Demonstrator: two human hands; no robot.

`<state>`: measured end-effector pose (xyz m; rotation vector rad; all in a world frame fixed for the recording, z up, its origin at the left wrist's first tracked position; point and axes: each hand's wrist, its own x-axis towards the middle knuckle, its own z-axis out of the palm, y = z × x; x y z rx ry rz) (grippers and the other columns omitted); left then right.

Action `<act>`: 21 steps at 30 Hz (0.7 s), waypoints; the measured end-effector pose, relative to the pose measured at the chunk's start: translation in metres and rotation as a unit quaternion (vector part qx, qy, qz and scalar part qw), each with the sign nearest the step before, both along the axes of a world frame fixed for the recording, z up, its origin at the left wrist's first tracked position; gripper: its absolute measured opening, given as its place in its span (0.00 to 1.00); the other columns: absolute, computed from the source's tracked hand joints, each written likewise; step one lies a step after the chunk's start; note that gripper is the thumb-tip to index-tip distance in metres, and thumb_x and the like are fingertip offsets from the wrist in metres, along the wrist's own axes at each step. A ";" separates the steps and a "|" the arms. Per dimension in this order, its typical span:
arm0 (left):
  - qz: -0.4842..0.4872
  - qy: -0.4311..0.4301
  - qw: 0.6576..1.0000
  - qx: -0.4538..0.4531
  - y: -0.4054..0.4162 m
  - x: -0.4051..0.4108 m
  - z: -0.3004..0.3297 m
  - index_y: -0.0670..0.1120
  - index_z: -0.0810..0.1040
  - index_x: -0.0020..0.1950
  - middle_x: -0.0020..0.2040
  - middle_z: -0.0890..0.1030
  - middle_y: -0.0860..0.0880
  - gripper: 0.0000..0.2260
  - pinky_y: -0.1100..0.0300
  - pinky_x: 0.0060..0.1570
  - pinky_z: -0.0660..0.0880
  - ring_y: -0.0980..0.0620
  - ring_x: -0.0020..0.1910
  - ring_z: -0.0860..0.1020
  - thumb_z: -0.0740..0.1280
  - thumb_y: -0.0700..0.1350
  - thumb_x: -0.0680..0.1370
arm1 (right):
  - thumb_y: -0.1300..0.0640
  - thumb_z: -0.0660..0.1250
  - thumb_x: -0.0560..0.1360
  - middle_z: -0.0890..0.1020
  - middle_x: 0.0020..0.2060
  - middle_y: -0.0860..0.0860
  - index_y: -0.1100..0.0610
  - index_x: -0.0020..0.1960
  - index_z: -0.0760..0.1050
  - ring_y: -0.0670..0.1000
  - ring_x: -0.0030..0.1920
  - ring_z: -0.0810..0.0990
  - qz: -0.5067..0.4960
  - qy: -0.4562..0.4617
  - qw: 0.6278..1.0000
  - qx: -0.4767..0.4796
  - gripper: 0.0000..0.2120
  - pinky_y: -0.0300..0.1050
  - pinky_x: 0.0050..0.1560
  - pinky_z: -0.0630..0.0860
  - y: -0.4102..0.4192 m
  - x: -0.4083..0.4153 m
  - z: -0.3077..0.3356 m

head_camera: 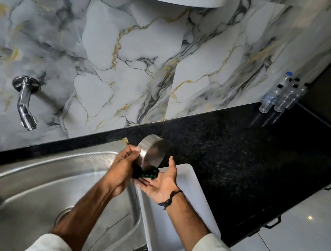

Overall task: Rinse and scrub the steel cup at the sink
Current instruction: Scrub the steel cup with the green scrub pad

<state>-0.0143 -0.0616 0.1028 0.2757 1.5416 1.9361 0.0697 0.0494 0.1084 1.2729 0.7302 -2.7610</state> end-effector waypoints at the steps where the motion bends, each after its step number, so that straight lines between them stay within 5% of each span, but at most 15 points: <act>1: 0.003 0.003 1.000 -0.009 -0.001 0.004 -0.005 0.49 0.75 0.38 0.32 0.79 0.50 0.14 0.61 0.37 0.75 0.55 0.32 0.76 0.64 0.49 0.84 | 0.23 0.54 0.75 0.77 0.72 0.69 0.66 0.77 0.71 0.67 0.74 0.75 -0.003 0.000 1.000 -0.007 0.51 0.64 0.68 0.74 -0.001 0.000 -0.002; 5: 0.019 0.044 0.998 -0.034 -0.004 0.007 -0.016 0.48 0.77 0.41 0.36 0.81 0.45 0.13 0.58 0.41 0.76 0.52 0.35 0.79 0.62 0.47 0.85 | 0.22 0.53 0.75 0.77 0.72 0.67 0.63 0.75 0.73 0.66 0.71 0.77 -0.010 0.015 1.000 0.026 0.50 0.65 0.71 0.75 0.007 -0.010 0.000; 8: 0.017 0.044 0.998 -0.049 0.001 0.013 -0.016 0.54 0.78 0.37 0.33 0.82 0.51 0.17 0.64 0.38 0.77 0.56 0.32 0.78 0.61 0.47 0.85 | 0.29 0.53 0.81 0.83 0.65 0.58 0.58 0.73 0.76 0.59 0.67 0.81 0.010 0.017 0.982 0.188 0.38 0.54 0.68 0.78 0.006 -0.017 0.004; 10: 0.013 0.036 0.997 -0.064 0.007 0.020 -0.017 0.55 0.77 0.37 0.34 0.81 0.53 0.18 0.64 0.39 0.77 0.56 0.35 0.78 0.59 0.46 0.86 | 0.36 0.53 0.85 0.83 0.65 0.55 0.57 0.72 0.77 0.57 0.69 0.79 0.041 0.044 0.955 0.290 0.31 0.49 0.68 0.76 -0.003 -0.019 0.006; 12: 0.020 0.006 0.998 -0.053 0.011 0.024 -0.013 0.50 0.76 0.42 0.42 0.83 0.47 0.15 0.57 0.49 0.77 0.50 0.44 0.79 0.57 0.45 0.86 | 0.40 0.53 0.86 0.74 0.76 0.59 0.59 0.79 0.69 0.57 0.78 0.71 0.090 0.078 0.918 0.378 0.30 0.53 0.80 0.66 -0.016 -0.017 0.002; 16: 0.066 -0.079 0.995 -0.008 0.009 0.017 -0.009 0.39 0.74 0.60 0.56 0.77 0.34 0.11 0.39 0.66 0.70 0.39 0.56 0.76 0.55 0.43 0.86 | 0.30 0.53 0.77 0.60 0.84 0.48 0.48 0.85 0.55 0.47 0.84 0.57 0.197 0.098 0.831 0.511 0.42 0.51 0.85 0.54 -0.044 0.010 -0.016; 19: 0.079 -0.099 0.991 -0.032 0.010 0.021 -0.012 0.45 0.72 0.47 0.46 0.77 0.38 0.11 0.43 0.57 0.73 0.41 0.48 0.76 0.53 0.43 0.85 | 0.29 0.54 0.77 0.61 0.84 0.45 0.45 0.86 0.57 0.44 0.84 0.57 0.195 0.095 0.875 0.433 0.41 0.48 0.85 0.52 -0.042 0.029 -0.032; 21: 0.055 -0.033 0.995 -0.077 0.014 0.036 -0.019 0.51 0.75 0.43 0.42 0.81 0.44 0.15 0.52 0.48 0.76 0.47 0.43 0.79 0.54 0.42 0.85 | 0.34 0.56 0.82 0.81 0.71 0.49 0.48 0.74 0.78 0.49 0.76 0.74 0.136 0.059 0.927 0.346 0.29 0.47 0.81 0.62 -0.029 0.022 -0.031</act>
